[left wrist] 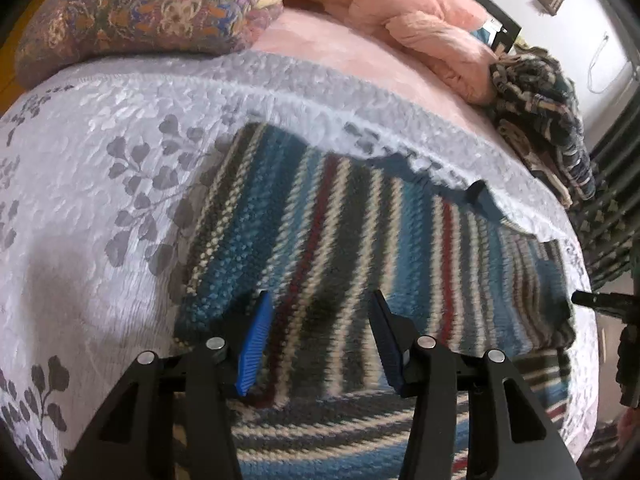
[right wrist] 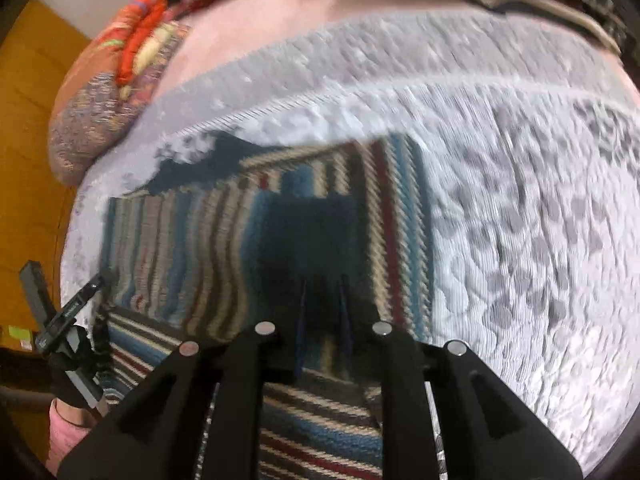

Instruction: Fold small clothes

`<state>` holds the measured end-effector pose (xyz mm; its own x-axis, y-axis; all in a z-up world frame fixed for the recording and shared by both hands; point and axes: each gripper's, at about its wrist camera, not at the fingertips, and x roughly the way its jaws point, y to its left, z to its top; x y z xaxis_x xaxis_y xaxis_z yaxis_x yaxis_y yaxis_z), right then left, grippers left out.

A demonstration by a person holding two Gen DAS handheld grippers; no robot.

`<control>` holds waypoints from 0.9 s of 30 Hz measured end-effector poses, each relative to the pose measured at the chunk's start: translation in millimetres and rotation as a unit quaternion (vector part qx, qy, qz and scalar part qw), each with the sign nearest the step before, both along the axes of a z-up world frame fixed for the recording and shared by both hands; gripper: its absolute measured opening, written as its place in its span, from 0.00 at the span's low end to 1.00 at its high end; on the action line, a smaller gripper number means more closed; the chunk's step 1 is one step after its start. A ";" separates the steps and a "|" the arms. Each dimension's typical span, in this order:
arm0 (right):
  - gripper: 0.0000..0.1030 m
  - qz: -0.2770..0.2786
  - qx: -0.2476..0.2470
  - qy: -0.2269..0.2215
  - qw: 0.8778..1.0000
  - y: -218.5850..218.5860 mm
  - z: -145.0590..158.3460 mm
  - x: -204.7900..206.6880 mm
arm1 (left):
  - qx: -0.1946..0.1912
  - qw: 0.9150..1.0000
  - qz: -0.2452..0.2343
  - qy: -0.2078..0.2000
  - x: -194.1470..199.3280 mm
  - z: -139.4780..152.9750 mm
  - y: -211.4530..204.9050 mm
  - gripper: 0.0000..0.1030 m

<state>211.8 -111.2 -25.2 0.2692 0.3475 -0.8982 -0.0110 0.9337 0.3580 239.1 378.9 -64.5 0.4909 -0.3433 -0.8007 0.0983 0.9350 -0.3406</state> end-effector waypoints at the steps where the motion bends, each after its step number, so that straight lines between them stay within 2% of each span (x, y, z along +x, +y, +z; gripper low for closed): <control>1: 0.15 0.007 0.011 0.000 1.000 4.2 2.3 -1.2 | 0.001 1.000 -0.005 -0.006 -3.2 5.1 -4.6 0.49; 5: 0.16 0.035 0.001 0.013 0.999 25.2 -9.9 -3.0 | 0.012 1.000 -0.027 -0.007 -9.3 8.3 -21.0 0.52; 10: 0.18 0.037 -0.039 0.031 0.998 28.9 -36.5 -3.5 | 0.049 0.998 -0.033 0.013 -8.4 -11.9 -26.8 0.52; 11: 0.16 0.033 -0.038 0.036 0.998 26.4 -40.8 -2.6 | 0.054 0.998 -0.033 0.017 -8.5 -15.7 -26.5 0.52; 15: 0.16 0.027 -0.030 0.045 0.998 23.7 -56.9 -1.2 | 0.072 0.996 -0.047 0.014 -8.1 -24.7 -28.1 0.53; 23: 0.16 0.020 -0.024 0.034 0.999 25.4 -60.5 -3.1 | 0.071 0.996 -0.050 0.013 -9.9 -26.8 -27.8 0.54; 27: 0.21 0.018 0.008 0.027 0.999 17.4 -38.0 -15.1 | 0.070 0.996 -0.035 0.034 -19.1 -12.2 -23.3 0.53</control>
